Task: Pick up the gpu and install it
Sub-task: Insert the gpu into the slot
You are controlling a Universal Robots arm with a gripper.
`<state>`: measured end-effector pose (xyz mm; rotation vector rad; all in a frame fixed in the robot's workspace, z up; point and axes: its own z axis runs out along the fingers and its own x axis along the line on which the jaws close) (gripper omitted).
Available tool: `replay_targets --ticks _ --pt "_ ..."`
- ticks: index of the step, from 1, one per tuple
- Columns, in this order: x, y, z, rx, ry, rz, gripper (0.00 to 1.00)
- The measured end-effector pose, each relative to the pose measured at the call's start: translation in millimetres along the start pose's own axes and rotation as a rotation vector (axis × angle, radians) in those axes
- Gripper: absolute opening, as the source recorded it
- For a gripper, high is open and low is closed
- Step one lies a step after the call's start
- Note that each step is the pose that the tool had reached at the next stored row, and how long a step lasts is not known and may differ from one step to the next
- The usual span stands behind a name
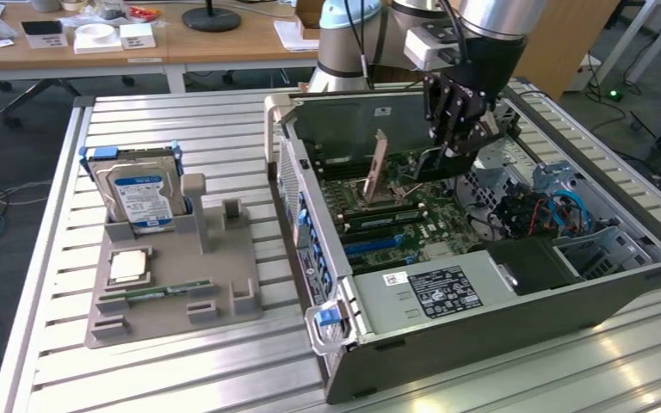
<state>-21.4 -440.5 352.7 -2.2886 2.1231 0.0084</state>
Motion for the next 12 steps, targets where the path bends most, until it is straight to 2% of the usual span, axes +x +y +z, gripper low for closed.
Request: replay_targets --ticks 6,12 --pt "2.2 0.8 1.4 0.0003 -0.0005 0.0 0.26" --pt "2.3 3.4 10.6 0.0007 -0.0004 0.0 0.26"
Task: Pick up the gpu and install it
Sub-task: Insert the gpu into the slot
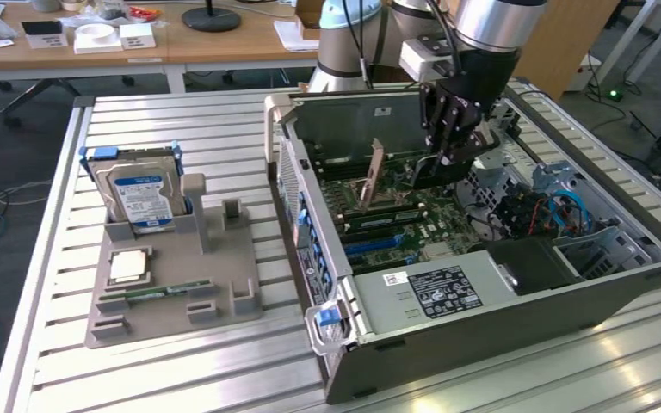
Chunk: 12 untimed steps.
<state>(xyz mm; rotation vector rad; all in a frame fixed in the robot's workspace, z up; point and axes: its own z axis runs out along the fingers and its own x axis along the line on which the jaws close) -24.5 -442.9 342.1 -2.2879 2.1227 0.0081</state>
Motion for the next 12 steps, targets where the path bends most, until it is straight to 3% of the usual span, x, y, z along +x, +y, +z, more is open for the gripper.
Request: replay_targets --ticks 12 --pt "-0.1 5.3 13.9 0.0021 0.0004 0.0 0.26"
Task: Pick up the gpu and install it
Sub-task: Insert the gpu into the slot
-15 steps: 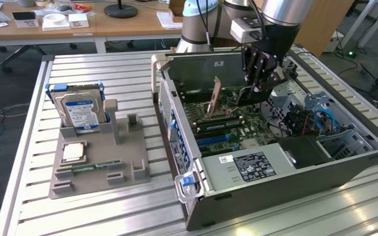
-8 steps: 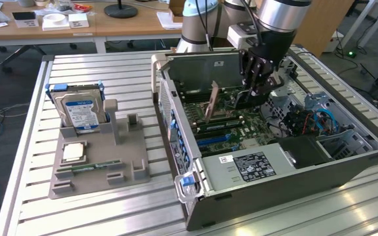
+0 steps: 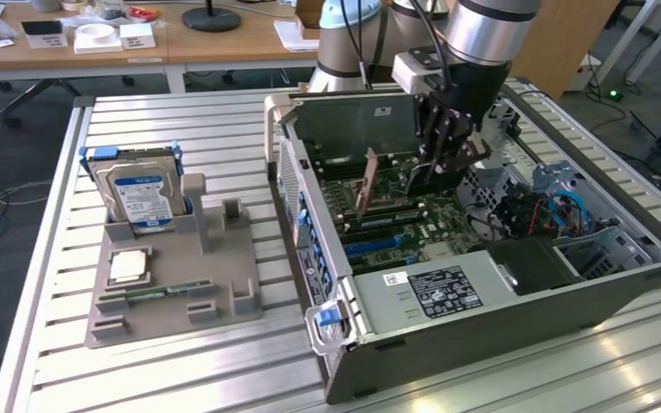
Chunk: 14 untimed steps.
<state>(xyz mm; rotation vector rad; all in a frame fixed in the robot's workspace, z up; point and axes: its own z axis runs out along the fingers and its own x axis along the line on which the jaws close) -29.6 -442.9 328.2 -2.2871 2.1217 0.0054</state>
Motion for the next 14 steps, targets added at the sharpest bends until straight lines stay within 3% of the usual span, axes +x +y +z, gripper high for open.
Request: replay_targets --ticks 14 --pt "-0.5 7.8 3.9 0.0019 0.0001 0.0 0.26"
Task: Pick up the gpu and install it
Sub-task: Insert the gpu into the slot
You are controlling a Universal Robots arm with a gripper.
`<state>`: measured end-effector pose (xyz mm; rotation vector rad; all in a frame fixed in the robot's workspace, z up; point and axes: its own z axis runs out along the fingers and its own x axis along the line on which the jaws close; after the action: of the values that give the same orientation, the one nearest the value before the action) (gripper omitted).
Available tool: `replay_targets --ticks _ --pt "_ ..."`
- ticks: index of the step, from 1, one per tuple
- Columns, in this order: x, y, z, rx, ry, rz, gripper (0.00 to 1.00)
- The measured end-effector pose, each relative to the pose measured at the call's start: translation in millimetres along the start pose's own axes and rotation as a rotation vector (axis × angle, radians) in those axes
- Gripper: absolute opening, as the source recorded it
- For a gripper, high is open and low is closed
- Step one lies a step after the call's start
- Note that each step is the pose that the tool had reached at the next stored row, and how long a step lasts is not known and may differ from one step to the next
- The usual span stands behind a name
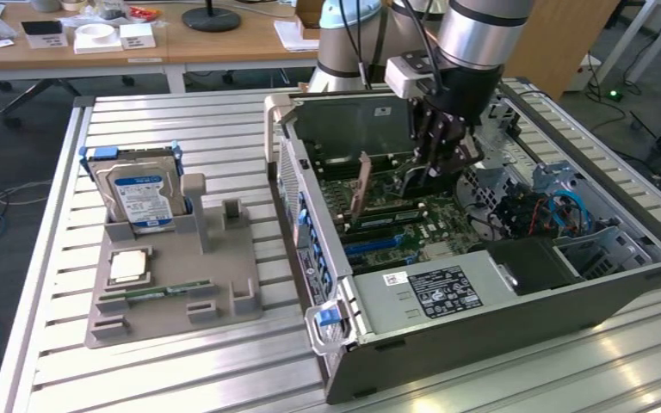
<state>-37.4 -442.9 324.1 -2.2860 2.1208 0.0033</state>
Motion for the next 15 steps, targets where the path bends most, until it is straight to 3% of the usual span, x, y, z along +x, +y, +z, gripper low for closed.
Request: replay_targets --ticks 15 --pt "0.0 0.5 3.5 0.0 0.0002 0.0 0.26"
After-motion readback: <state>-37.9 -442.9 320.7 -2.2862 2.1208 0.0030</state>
